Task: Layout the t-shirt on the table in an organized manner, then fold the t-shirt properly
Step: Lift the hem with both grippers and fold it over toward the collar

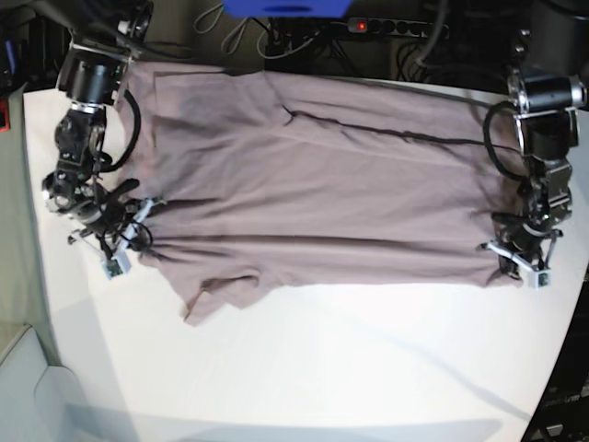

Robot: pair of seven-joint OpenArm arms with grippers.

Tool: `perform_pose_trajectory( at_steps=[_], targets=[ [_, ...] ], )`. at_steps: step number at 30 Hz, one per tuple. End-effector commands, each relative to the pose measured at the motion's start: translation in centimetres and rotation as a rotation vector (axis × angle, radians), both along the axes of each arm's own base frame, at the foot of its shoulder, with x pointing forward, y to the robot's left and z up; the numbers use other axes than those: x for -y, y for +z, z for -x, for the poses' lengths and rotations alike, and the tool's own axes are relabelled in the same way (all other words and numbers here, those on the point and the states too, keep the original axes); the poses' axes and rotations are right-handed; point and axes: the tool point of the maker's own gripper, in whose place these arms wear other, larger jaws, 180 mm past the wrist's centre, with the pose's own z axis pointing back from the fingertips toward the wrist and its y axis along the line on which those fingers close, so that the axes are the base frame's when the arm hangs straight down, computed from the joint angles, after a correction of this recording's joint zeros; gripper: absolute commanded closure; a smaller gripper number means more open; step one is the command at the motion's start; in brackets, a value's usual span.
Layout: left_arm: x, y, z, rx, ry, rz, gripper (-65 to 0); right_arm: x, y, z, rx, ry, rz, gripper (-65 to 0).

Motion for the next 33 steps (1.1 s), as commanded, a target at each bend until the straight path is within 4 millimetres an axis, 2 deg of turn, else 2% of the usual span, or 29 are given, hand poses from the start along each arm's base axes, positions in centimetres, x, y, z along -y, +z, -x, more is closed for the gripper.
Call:
perform_pose_trajectory(
  at_steps=[1,13,18,23,29,31,33],
  targets=[
    [-0.9,1.5,-0.5,0.019,-0.009,-0.038,-0.2,0.9,2.4,-1.1,0.076,-0.013,0.016,0.0],
    [1.5,4.8,0.3,0.099,-0.059,0.024,-0.2,-0.1,6.0,1.9,0.167,0.015,0.030,0.0],
    [0.2,6.6,1.3,0.123,-0.014,0.027,-0.2,0.0,7.8,4.0,0.210,0.015,0.069,0.0],
    [-0.5,8.3,2.8,0.142,0.020,0.027,-0.2,-1.1,9.0,6.6,0.234,0.036,0.097,0.0],
    [-0.8,7.8,4.7,0.113,0.027,0.015,-0.2,-3.0,9.5,9.6,0.235,0.048,0.090,0.0],
    [-0.8,6.8,5.8,0.086,0.026,0.014,-0.2,-3.5,9.1,10.6,0.218,0.043,0.076,0.0],
    [-0.6,6.7,6.4,0.080,0.018,0.006,-0.2,-3.7,8.2,11.7,0.185,0.040,0.066,0.0]
  ],
)
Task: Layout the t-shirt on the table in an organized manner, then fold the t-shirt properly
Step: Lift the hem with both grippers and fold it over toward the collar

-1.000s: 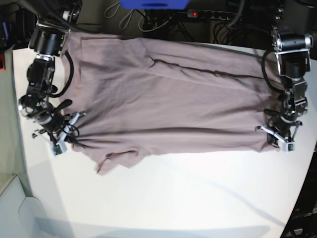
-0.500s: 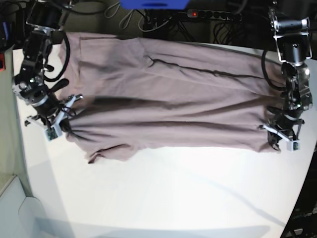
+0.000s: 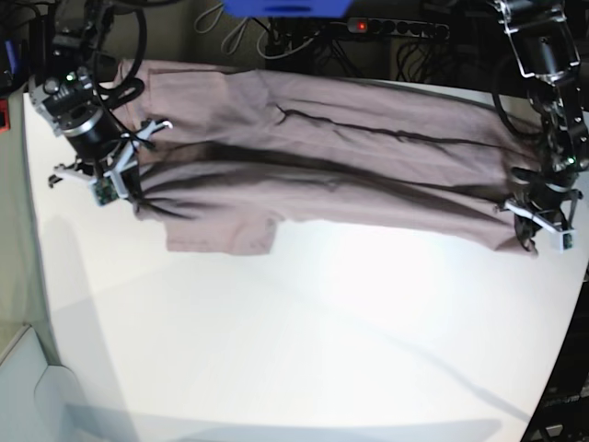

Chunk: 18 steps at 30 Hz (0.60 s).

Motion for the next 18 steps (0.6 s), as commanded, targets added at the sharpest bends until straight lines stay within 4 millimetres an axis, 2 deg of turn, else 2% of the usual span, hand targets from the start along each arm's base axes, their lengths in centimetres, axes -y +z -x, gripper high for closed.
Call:
perform_pose_trajectory(
  at_steps=[1,9,14,18],
  targets=[
    [-0.8,2.0,-0.7,0.057,0.001,-0.026,-0.2,0.1,0.4,0.4,0.010,-0.001,0.004,0.0],
    [0.2,3.0,1.1,0.070,-0.044,-0.071,-0.2,0.1,-1.8,3.4,-0.078,-0.001,0.001,0.0],
    [-0.8,4.3,2.6,0.106,0.007,-0.081,-0.2,0.0,-2.5,4.3,-0.110,0.001,0.000,0.0],
    [-1.9,3.9,4.4,0.088,0.041,-0.087,-0.2,0.0,-3.2,5.1,-0.137,0.004,-0.002,0.0]
  ],
)
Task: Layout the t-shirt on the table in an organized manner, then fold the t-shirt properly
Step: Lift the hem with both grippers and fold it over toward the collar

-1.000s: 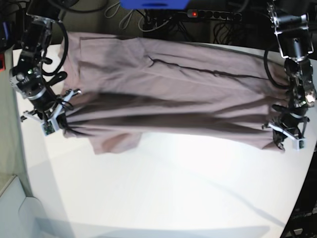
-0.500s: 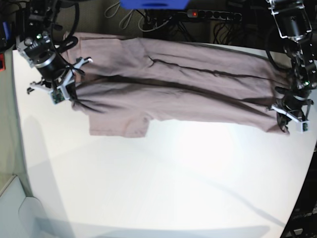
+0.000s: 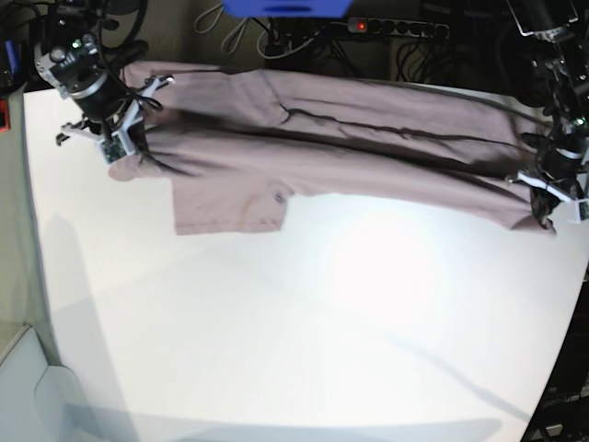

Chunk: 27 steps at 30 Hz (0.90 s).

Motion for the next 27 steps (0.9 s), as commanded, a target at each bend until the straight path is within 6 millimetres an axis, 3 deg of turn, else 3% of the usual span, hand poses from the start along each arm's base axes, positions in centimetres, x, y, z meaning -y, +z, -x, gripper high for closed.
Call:
perform_pose_trajectory(
  at_steps=[1,11,19,22,27],
  targets=[
    [-0.7,1.2,-0.3,0.036,0.004,-0.023,-0.2,0.1,0.3,0.0,0.017,0.002,-0.006,0.0],
    [-0.8,-1.5,3.1,-0.063,0.005,-0.027,-0.2,0.2,-1.7,1.0,-0.044,-0.011,-0.027,0.0],
    [-2.4,-6.8,6.5,-0.206,0.077,0.034,-0.2,0.2,-1.8,1.1,-0.050,-0.013,-0.027,0.0],
    [-2.5,-7.5,7.1,-0.226,0.080,0.046,-0.4,0.2,-1.9,1.1,-0.052,-0.013,-0.027,0.0],
    [-0.7,-7.6,6.8,-0.222,-0.027,0.074,-0.5,0.3,-2.0,1.2,-0.057,-0.011,-0.021,0.0]
  ],
)
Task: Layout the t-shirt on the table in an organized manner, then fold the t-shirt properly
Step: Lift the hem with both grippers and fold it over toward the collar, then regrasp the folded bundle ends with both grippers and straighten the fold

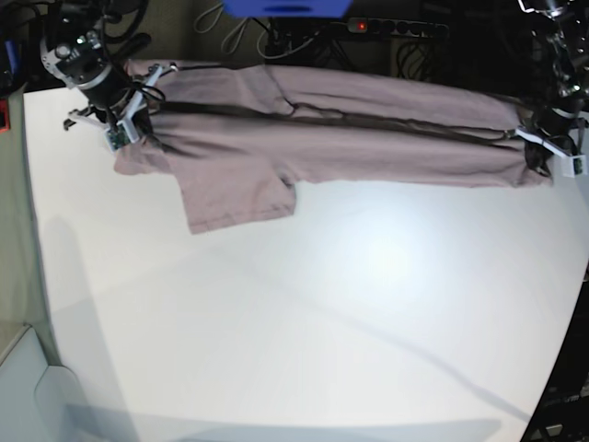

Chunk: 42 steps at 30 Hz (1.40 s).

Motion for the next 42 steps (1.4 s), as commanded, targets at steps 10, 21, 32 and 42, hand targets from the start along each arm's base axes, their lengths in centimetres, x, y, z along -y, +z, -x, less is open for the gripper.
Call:
perform_pose_trajectory(
  at_steps=[10,21,32,42],
  targets=[
    [0.9,-1.1,1.0,-0.136,-0.071,0.011,-26.2,0.0,-2.1,2.9,-0.098,0.096,0.027,-28.7],
    [1.7,0.8,0.4,-0.091,-0.105,-0.019,-31.5,6.4,0.9,1.7,-0.025,-0.028,0.145,-34.8],
    [-0.1,1.2,1.6,-0.056,0.012,-0.001,-31.6,3.4,6.4,-5.9,0.232,-0.114,0.055,-35.2],
    [0.4,0.6,2.2,-0.067,0.016,0.017,-31.6,-2.2,5.9,-13.1,0.117,-0.017,0.011,-35.2]
  ],
)
